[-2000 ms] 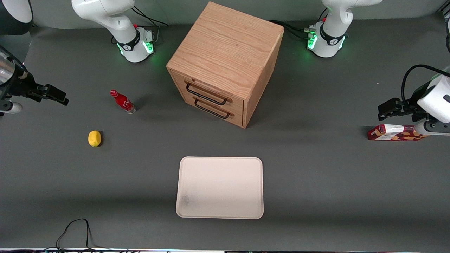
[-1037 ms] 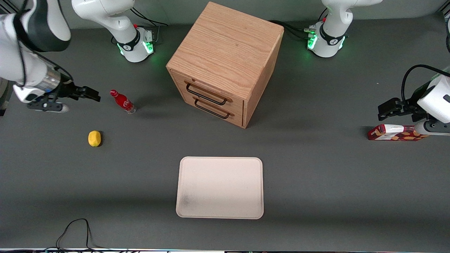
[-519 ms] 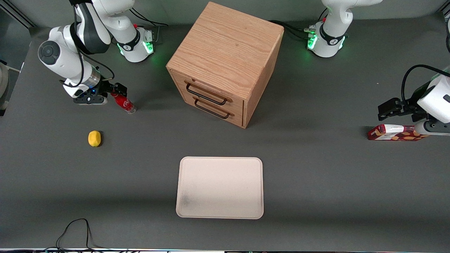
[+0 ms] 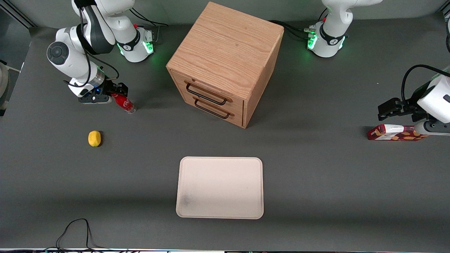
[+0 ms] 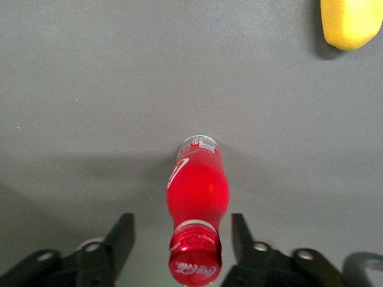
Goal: Place coke bottle on tray
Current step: 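Close the right gripper around the bottle's cap end, then lift the bottle and carry it over the white tray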
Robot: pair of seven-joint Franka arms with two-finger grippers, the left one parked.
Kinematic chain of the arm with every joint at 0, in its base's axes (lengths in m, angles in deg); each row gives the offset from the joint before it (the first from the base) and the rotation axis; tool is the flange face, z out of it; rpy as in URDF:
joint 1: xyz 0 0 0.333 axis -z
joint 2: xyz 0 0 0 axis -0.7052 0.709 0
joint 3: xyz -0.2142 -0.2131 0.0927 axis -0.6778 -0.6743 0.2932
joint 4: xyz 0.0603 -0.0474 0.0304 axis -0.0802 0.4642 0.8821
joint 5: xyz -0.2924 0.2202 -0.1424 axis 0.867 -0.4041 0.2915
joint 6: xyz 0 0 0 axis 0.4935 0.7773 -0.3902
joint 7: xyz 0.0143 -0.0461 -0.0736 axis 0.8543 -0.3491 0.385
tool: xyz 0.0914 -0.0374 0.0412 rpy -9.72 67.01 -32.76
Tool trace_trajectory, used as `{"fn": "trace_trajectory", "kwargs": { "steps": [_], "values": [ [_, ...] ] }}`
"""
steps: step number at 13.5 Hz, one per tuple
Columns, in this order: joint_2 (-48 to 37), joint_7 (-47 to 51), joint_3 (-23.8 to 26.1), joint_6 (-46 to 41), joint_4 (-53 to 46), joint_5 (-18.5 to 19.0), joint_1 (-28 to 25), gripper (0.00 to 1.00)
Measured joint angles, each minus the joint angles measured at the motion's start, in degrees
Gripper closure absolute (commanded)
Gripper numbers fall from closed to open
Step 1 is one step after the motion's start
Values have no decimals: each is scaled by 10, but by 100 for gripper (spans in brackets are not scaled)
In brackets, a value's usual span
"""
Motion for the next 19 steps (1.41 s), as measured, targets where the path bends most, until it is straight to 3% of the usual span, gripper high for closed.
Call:
{"fn": "trace_trajectory", "kwargs": {
  "steps": [1,5,8,11,14,19],
  "values": [
    [0,0,0,0,0,0,0,100],
    [2,0,0,4,-4,2,0,100],
    [23,1,0,-11,-62,2,1,100],
    [81,1,16,-117,-220,-1,1,100],
    [166,1,37,-242,-433,-42,-1,100],
    [366,16,95,-349,-774,-66,-2,100]
  ]
}}
